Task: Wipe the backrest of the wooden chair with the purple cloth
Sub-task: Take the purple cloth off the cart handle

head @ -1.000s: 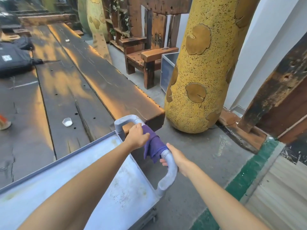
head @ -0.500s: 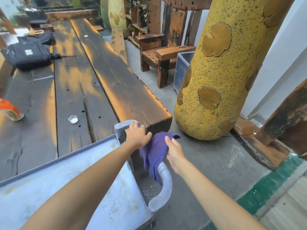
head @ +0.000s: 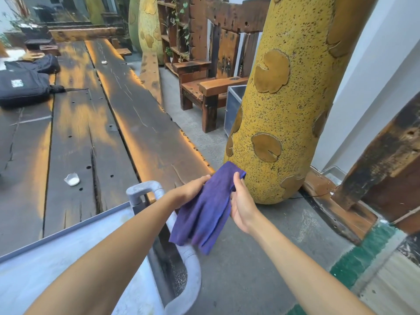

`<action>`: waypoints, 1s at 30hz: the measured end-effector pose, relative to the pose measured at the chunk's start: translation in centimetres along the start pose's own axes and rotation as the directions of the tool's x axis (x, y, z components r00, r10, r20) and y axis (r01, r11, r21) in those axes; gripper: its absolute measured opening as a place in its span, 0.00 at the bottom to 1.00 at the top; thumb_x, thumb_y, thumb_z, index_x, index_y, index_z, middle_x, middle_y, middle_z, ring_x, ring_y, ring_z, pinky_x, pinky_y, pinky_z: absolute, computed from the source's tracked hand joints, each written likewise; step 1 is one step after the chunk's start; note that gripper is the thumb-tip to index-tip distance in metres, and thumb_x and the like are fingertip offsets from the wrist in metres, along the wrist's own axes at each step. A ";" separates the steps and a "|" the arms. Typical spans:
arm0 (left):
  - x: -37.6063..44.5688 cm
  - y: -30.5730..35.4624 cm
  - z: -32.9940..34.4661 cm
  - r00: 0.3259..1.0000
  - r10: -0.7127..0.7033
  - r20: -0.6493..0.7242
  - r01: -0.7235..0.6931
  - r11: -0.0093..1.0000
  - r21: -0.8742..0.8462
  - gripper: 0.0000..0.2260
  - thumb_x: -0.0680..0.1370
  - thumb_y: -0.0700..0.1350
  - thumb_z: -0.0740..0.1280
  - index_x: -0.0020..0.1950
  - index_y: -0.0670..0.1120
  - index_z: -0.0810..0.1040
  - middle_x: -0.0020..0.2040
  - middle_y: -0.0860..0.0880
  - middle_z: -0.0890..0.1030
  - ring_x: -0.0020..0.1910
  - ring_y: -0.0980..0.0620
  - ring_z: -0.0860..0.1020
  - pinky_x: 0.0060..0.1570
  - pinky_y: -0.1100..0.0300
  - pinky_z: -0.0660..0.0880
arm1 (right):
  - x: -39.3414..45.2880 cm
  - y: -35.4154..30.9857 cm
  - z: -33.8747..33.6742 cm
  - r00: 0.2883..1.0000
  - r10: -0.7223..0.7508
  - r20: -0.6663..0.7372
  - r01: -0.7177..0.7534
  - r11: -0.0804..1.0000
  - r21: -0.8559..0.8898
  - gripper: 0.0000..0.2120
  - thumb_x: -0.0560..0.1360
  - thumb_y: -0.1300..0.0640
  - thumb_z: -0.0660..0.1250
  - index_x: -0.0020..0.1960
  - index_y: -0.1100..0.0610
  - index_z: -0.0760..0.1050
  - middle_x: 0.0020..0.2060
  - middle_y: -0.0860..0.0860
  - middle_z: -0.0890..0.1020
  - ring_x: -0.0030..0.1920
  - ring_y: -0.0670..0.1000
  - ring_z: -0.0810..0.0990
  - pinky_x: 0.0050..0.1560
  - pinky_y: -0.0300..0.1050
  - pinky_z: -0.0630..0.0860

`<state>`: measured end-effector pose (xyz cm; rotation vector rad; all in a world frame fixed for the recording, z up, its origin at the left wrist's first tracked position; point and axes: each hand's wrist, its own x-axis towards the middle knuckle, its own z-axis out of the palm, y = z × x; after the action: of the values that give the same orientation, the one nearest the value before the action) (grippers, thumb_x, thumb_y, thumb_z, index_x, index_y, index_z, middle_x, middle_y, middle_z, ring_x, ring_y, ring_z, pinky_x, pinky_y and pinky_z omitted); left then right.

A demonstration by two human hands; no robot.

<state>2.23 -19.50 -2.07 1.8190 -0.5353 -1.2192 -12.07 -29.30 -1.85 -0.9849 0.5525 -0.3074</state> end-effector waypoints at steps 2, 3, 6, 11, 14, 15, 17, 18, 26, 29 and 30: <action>0.9 1.4 1.3 0.996 -0.018 0.088 0.035 0.981 -0.192 0.16 0.80 0.55 0.62 0.56 0.44 0.80 0.59 0.44 0.81 0.56 0.45 0.79 0.62 0.53 0.69 | 0.3 -1.6 -1.6 0.999 -0.038 0.009 0.037 0.998 0.045 0.21 0.84 0.46 0.58 0.73 0.54 0.68 0.64 0.62 0.81 0.66 0.59 0.80 0.68 0.56 0.76; 1.4 2.4 1.7 0.991 -0.012 0.132 0.051 0.954 -0.295 0.15 0.80 0.52 0.63 0.58 0.43 0.79 0.58 0.40 0.80 0.56 0.43 0.78 0.61 0.52 0.70 | 0.5 -2.4 -2.4 0.998 -0.058 -0.007 0.058 0.996 0.061 0.19 0.83 0.49 0.62 0.73 0.52 0.68 0.63 0.62 0.82 0.64 0.59 0.81 0.63 0.54 0.79; 3.6 5.0 1.9 0.994 0.044 0.103 0.011 0.877 -0.480 0.12 0.80 0.42 0.64 0.63 0.42 0.76 0.63 0.39 0.79 0.61 0.41 0.78 0.60 0.51 0.73 | 1.8 -4.5 -4.9 0.991 -0.100 -0.093 0.101 0.995 0.007 0.25 0.79 0.58 0.69 0.73 0.50 0.66 0.63 0.59 0.82 0.62 0.57 0.83 0.59 0.52 0.81; 8.8 8.1 0.7 0.987 0.068 -0.149 -0.126 0.897 -0.423 0.21 0.77 0.33 0.70 0.69 0.44 0.76 0.60 0.41 0.80 0.56 0.43 0.80 0.55 0.51 0.79 | 5.9 -8.8 -8.9 0.984 -0.004 -0.177 -0.040 0.969 -0.246 0.18 0.79 0.60 0.71 0.68 0.54 0.74 0.57 0.52 0.85 0.54 0.52 0.86 0.48 0.49 0.84; 12.4 9.1 -0.2 0.967 0.054 -0.249 -0.156 0.897 -0.413 0.18 0.76 0.33 0.71 0.65 0.44 0.80 0.49 0.44 0.82 0.43 0.50 0.80 0.31 0.65 0.76 | 10.4 -11.2 -11.5 0.983 0.059 -0.176 -0.128 0.902 -0.412 0.12 0.81 0.59 0.67 0.63 0.59 0.80 0.51 0.53 0.88 0.49 0.50 0.87 0.42 0.43 0.81; 13.8 9.3 -0.5 0.962 0.044 -0.270 -0.158 0.896 -0.416 0.17 0.75 0.33 0.72 0.63 0.44 0.81 0.48 0.44 0.82 0.41 0.52 0.80 0.28 0.66 0.75 | 12.3 -11.8 -12.2 0.980 0.064 -0.186 -0.140 0.890 -0.433 0.12 0.81 0.59 0.67 0.62 0.61 0.80 0.50 0.53 0.88 0.52 0.52 0.87 0.44 0.44 0.82; 16.4 9.6 -1.2 0.954 0.022 -0.298 -0.138 0.917 -0.374 0.16 0.74 0.35 0.73 0.61 0.45 0.82 0.52 0.44 0.82 0.45 0.52 0.80 0.38 0.62 0.76 | 15.6 -12.5 -12.9 0.976 0.060 -0.208 -0.152 0.875 -0.460 0.15 0.80 0.60 0.69 0.65 0.63 0.78 0.52 0.55 0.87 0.56 0.56 0.85 0.55 0.50 0.82; 17.9 9.8 -1.6 0.950 0.008 -0.313 -0.120 0.933 -0.340 0.15 0.74 0.35 0.74 0.60 0.45 0.82 0.54 0.44 0.82 0.49 0.50 0.80 0.44 0.58 0.76 | 17.4 -12.9 -13.1 0.972 0.056 -0.228 -0.161 0.867 -0.471 0.20 0.79 0.59 0.70 0.69 0.63 0.74 0.55 0.55 0.86 0.58 0.56 0.85 0.61 0.54 0.80; 26.4 12.3 -5.1 0.875 -0.055 -0.480 -0.064 0.971 -0.228 0.10 0.72 0.36 0.76 0.52 0.44 0.83 0.53 0.42 0.82 0.56 0.44 0.79 0.64 0.46 0.77 | 29.7 -16.8 -13.9 0.991 -0.051 -0.123 -0.063 0.634 -0.771 0.10 0.79 0.61 0.70 0.57 0.50 0.83 0.57 0.52 0.85 0.50 0.46 0.83 0.50 0.38 0.79; 29.0 14.8 -7.0 0.877 -0.003 -0.481 -0.073 0.988 -0.139 0.12 0.72 0.32 0.75 0.51 0.46 0.83 0.51 0.41 0.83 0.52 0.44 0.80 0.58 0.52 0.77 | 33.4 -18.8 -13.8 0.992 -0.047 -0.114 -0.061 0.616 -0.785 0.15 0.76 0.61 0.73 0.63 0.54 0.82 0.59 0.53 0.84 0.56 0.51 0.83 0.61 0.46 0.79; 29.7 15.5 -7.7 0.879 0.028 -0.477 -0.076 0.994 -0.081 0.13 0.72 0.32 0.74 0.52 0.47 0.82 0.52 0.41 0.83 0.52 0.43 0.80 0.58 0.52 0.78 | 34.4 -19.4 -13.6 0.994 -0.029 -0.104 -0.065 0.612 -0.789 0.20 0.74 0.61 0.75 0.65 0.56 0.80 0.59 0.54 0.83 0.57 0.52 0.83 0.63 0.48 0.79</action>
<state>23.64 -46.39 -3.65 1.9172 -0.2361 -0.7043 8.50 -65.66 -1.52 -1.8468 0.8277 -0.0757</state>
